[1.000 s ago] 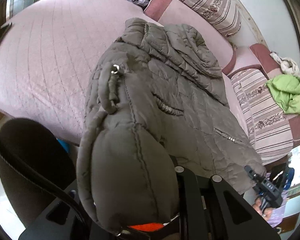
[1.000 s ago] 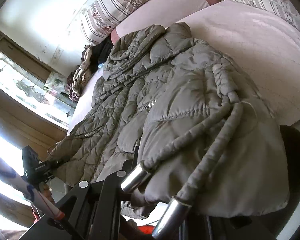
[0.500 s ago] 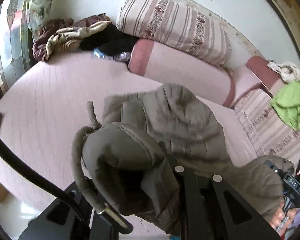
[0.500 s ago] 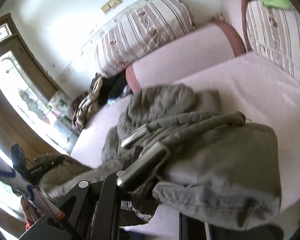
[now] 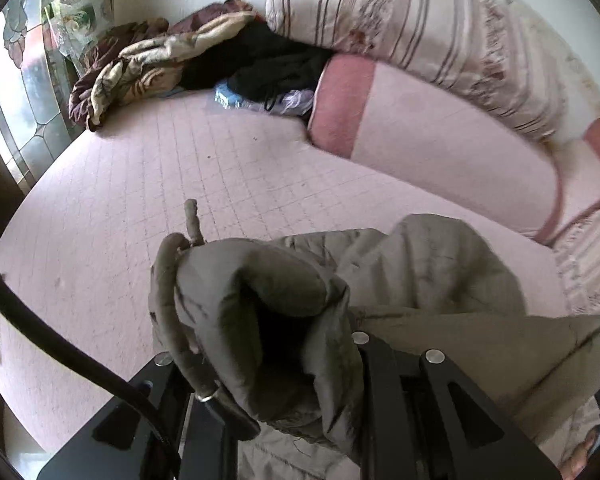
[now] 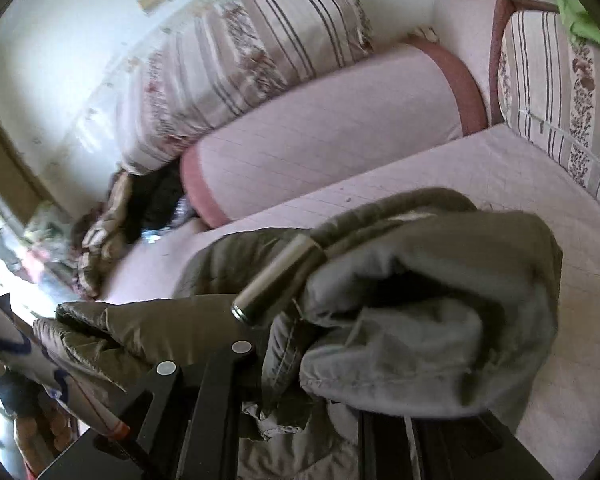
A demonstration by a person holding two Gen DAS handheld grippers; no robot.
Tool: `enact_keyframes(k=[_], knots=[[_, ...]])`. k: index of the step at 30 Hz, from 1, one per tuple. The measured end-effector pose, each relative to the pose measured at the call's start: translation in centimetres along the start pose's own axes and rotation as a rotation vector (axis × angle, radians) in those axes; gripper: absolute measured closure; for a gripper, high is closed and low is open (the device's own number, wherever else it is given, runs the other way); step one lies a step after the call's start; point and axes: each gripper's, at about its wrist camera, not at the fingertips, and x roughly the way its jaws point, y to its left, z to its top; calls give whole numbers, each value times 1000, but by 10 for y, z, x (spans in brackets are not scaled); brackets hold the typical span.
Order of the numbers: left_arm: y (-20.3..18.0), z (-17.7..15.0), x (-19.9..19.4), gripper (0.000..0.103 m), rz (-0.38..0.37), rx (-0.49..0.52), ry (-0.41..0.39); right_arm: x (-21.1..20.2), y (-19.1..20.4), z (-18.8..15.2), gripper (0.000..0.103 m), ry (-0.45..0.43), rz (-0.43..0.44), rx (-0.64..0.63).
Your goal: Fold large clothes
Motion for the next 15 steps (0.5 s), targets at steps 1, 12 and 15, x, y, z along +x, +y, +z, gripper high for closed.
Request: enact_keyframes(k=[1,12,15], knots=[[-3,5,14,86,16,2,12,13,-3,5,86,12,-13,8],[-26,20,126,83,127,15,76,123,-30,30,84,115,-104,74],[-27,18,138,82,126,5,60,143,-43,25,83,143,-97,103]])
